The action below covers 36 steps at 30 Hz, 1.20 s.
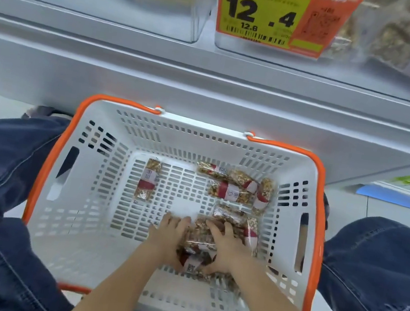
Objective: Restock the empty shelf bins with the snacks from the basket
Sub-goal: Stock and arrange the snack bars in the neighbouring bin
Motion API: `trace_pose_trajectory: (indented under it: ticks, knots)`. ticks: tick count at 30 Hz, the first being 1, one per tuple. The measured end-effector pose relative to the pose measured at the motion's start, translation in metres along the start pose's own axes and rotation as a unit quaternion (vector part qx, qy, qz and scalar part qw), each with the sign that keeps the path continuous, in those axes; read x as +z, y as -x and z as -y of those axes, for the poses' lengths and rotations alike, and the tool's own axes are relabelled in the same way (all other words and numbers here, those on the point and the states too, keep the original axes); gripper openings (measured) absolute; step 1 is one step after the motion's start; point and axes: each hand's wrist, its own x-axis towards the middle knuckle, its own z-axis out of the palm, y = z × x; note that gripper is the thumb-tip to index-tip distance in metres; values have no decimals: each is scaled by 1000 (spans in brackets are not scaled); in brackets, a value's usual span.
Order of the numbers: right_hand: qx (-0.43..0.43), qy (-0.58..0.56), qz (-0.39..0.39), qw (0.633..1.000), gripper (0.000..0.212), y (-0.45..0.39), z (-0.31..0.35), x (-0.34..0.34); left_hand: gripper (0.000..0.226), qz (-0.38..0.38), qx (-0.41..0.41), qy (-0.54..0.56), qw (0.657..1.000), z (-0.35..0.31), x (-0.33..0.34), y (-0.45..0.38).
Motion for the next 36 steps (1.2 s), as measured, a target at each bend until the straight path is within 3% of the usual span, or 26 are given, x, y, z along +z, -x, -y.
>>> trace_pose_trajectory:
  ticks: [4,7,16,20,23,27,32,36]
  knots:
    - [-2,-3,-36,999,94,-1,2,2,104,-11,-11,-5,1000,8,2,-1]
    - [14,1,-57,998,93,-5,1,0,95,-20,-3,-41,999,10,-2,-2]
    - [51,-7,-40,998,92,-3,2,-5,110,42,-34,-98,994,8,-5,0]
    - [35,-39,-34,998,104,-6,-2,-7,115,21,11,-72,997,12,-3,-2]
    - [41,-54,-16,998,110,-10,-4,-8,101,20,45,-15,999,14,-5,-7]
    - [62,-91,-20,994,107,-15,-3,-9,90,47,44,28,998,14,-10,-8]
    - [47,-146,-6,988,103,-16,-8,-14,93,66,38,50,996,15,-10,-12]
    - [52,-105,21,993,114,-14,-8,-15,89,114,35,118,986,19,-10,-14]
